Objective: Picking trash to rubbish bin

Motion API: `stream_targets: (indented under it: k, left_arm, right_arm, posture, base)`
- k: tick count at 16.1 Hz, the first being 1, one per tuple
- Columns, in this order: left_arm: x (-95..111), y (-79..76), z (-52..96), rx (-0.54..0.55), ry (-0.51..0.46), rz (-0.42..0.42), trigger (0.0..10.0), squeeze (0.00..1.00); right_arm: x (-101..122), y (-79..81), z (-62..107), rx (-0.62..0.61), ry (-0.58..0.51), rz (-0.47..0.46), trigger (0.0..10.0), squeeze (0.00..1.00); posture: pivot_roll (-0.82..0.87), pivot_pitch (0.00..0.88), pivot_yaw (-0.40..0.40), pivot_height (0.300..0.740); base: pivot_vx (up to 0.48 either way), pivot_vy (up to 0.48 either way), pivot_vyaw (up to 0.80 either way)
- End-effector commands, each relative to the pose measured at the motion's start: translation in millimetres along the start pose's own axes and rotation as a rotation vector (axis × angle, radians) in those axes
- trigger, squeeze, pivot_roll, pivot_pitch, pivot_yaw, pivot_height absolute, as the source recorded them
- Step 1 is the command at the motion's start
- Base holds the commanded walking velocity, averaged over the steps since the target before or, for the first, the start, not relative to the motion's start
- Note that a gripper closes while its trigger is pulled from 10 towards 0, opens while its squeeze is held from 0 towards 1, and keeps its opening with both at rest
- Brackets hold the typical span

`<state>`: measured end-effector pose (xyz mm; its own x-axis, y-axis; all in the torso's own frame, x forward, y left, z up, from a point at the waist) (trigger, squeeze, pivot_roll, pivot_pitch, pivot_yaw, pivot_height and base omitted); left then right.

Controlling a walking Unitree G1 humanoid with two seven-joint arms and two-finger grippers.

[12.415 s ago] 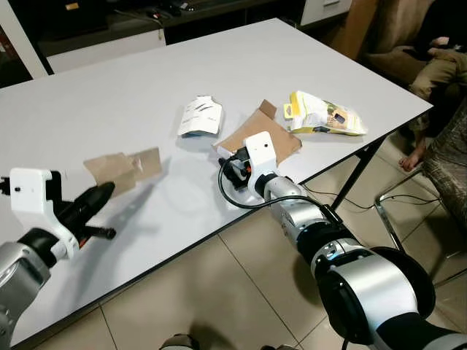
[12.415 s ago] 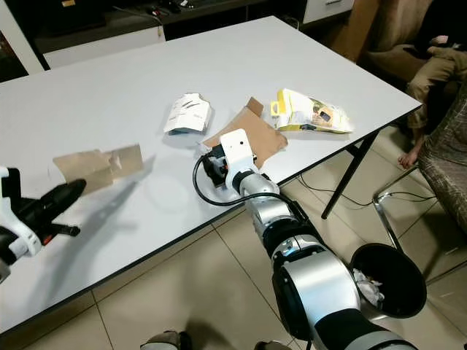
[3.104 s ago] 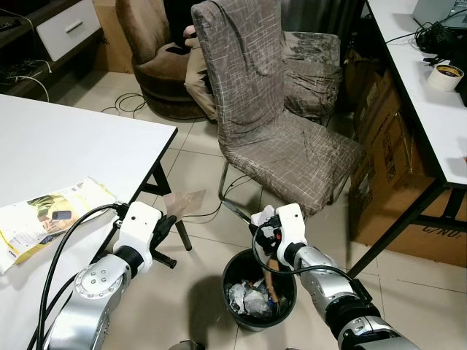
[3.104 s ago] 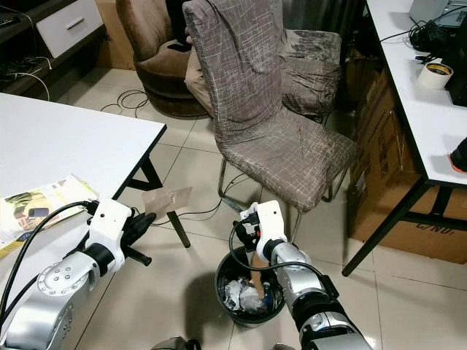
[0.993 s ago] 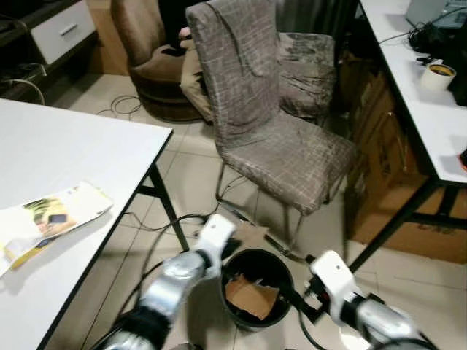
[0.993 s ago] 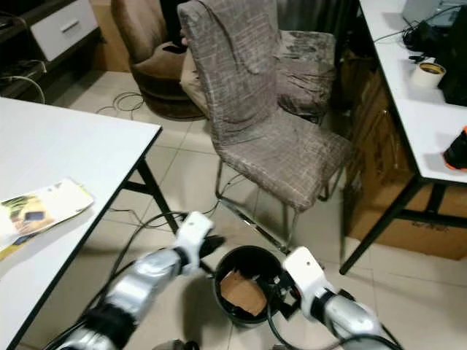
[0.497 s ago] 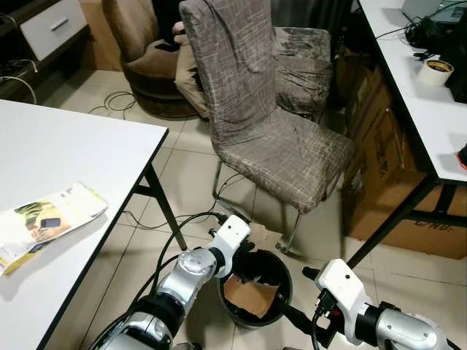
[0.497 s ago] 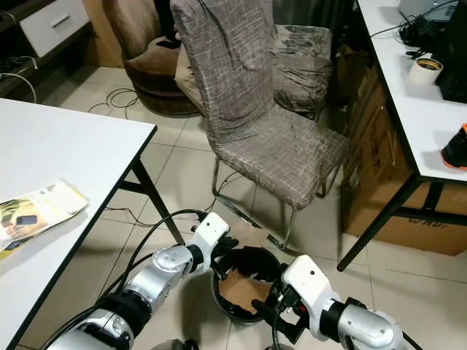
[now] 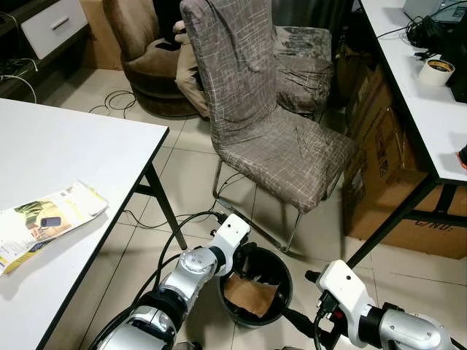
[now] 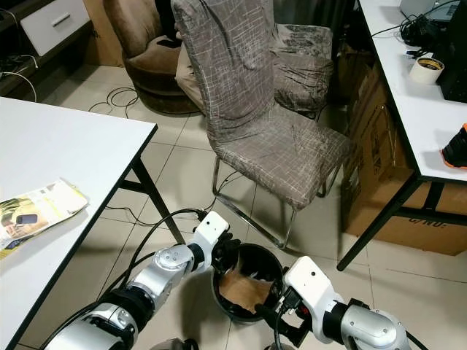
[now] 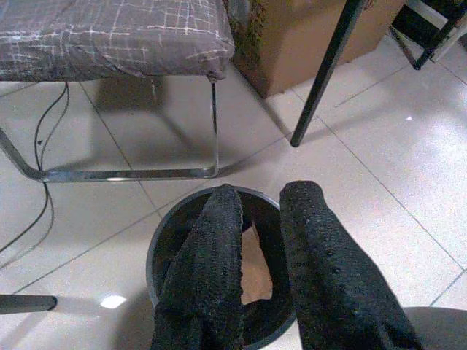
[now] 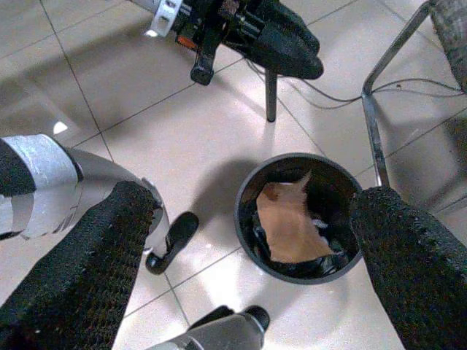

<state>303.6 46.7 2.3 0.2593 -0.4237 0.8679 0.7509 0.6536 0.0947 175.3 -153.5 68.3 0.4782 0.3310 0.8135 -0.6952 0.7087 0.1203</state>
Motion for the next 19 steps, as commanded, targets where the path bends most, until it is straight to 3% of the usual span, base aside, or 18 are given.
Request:
stream_targets:
  k: [1, 3, 4, 5, 7, 8, 10, 15, 19]
  left_arm:
    - [3.5, 1.2, -0.8, -0.008, -0.017, 0.012, 10.0, 1.0]
    - [4.1, 0.9, -0.8, -0.012, -0.025, 0.019, 10.0, 1.0]
    - [4.7, 5.0, 1.2, 0.007, -0.043, 0.037, 10.0, 0.7]
    - [6.3, 13.2, 6.6, 0.035, -0.088, 0.088, 10.0, 0.0]
    - [9.4, 33.2, 22.5, 0.124, -0.174, 0.129, 10.0, 0.0]
    - [10.6, 48.4, 42.7, 0.204, -0.222, 0.1, 10.0, 0.0]
    - [18.9, 60.8, 87.5, 0.292, -0.297, 0.073, 10.0, 0.0]
    - [40.0, 74.9, 134.0, 0.431, -0.315, 0.035, 10.0, 0.0]
    - [55.8, 77.9, 146.4, 0.477, -0.324, 0.073, 10.0, 0.0]
  right_arm:
    - [0.2, 3.3, -0.1, 0.018, 0.006, -0.001, 10.0, 0.0]
    - [0.0, 3.1, -0.5, 0.018, 0.009, 0.001, 10.0, 0.0]
    - [0.0, 1.6, -1.2, 0.004, 0.007, 0.004, 10.0, 0.0]
    - [-1.0, -3.2, -2.6, -0.045, 0.005, 0.0, 10.0, 0.0]
    - [-0.6, -22.3, -2.9, -0.228, -0.02, -0.004, 10.0, 0.0]
    - [7.7, -40.8, 0.9, -0.404, -0.104, -0.065, 10.0, 0.0]
    - [36.4, -63.4, 11.8, -0.614, -0.291, -0.163, 10.0, 0.0]
    - [65.6, -60.8, -0.5, -0.643, -0.437, -0.167, 10.0, 0.0]
    - [80.0, -52.9, -12.9, -0.623, -0.491, -0.183, 10.0, 0.0]
  posture:
    - [-0.19, 0.109, 0.047, 0.74]
    - [-0.19, 0.103, 0.046, 0.74]
    - [-0.19, 0.098, 0.047, 0.74]
    - [-0.18, 0.09, 0.048, 0.74]
    - [-0.16, 0.077, 0.05, 0.74]
    - [-0.15, 0.067, 0.047, 0.74]
    - [-0.1, 0.04, 0.038, 0.74]
    - [-0.06, 0.009, 0.037, 0.74]
    - [-0.06, 0.0, 0.045, 0.74]
  base:
    - [0.0, 0.0, 0.0]
    - [0.0, 0.0, 0.0]
    - [0.0, 0.0, 0.0]
    - [0.0, 0.0, 0.0]
    - [0.0, 0.0, 0.0]
    - [0.0, 0.0, 0.0]
    - [0.0, 0.0, 0.0]
    - [0.0, 0.0, 0.0]
    - [0.0, 0.0, 0.0]
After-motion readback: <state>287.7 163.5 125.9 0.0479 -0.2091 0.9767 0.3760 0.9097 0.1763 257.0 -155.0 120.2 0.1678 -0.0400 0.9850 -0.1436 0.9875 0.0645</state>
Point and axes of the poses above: a point about 5 cm out from each wrist's last joint towards the gripper, its own z axis pointing back from the gripper into the wrist, its own x axis along the axis of the wrist's last joint, y = z × x, the point moved 2 cm from there along -z, pointing out of the wrist towards the gripper, and after that the axes turned 7 degrees about -z, right-handed, at the moved point
